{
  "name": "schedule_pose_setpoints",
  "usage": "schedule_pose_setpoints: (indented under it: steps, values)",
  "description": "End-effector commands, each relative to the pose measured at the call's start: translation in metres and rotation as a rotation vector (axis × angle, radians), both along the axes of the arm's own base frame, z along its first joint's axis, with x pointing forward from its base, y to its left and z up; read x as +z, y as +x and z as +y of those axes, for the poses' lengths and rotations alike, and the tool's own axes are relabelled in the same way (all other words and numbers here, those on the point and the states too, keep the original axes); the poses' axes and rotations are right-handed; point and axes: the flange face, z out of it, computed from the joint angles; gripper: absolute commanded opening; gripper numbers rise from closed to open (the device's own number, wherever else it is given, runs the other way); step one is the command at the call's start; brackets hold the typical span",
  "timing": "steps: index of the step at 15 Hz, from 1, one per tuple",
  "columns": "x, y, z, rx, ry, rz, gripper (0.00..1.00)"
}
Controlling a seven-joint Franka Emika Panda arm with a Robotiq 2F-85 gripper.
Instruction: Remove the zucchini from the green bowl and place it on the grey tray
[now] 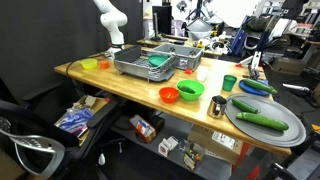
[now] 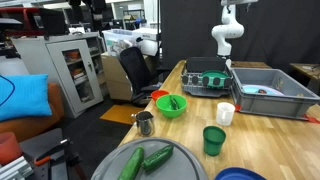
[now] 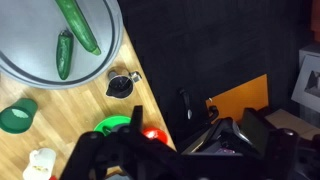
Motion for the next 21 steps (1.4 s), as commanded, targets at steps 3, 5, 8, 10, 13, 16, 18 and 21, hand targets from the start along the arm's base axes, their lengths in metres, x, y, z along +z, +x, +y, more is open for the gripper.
schedule_pose_setpoints:
  steps: [3, 5, 8, 10, 13, 16, 18, 21]
  values:
    - [-0.001, 0.005, 0.005, 0.014, -0.014, 0.001, 1.00]
    - [-0.003, 0.014, 0.014, 0.037, -0.059, -0.027, 1.00]
    - [-0.014, 0.033, 0.032, 0.101, -0.114, -0.051, 1.00]
    - [-0.028, 0.051, 0.043, 0.164, -0.161, -0.061, 1.00]
    - [-0.058, 0.083, 0.052, 0.260, -0.242, -0.052, 1.00]
    - [-0.088, 0.109, 0.055, 0.327, -0.292, -0.006, 1.00]
    - [-0.091, 0.102, 0.054, 0.296, -0.279, -0.004, 1.00]
    - [-0.099, 0.115, 0.056, 0.313, -0.291, 0.009, 1.00]
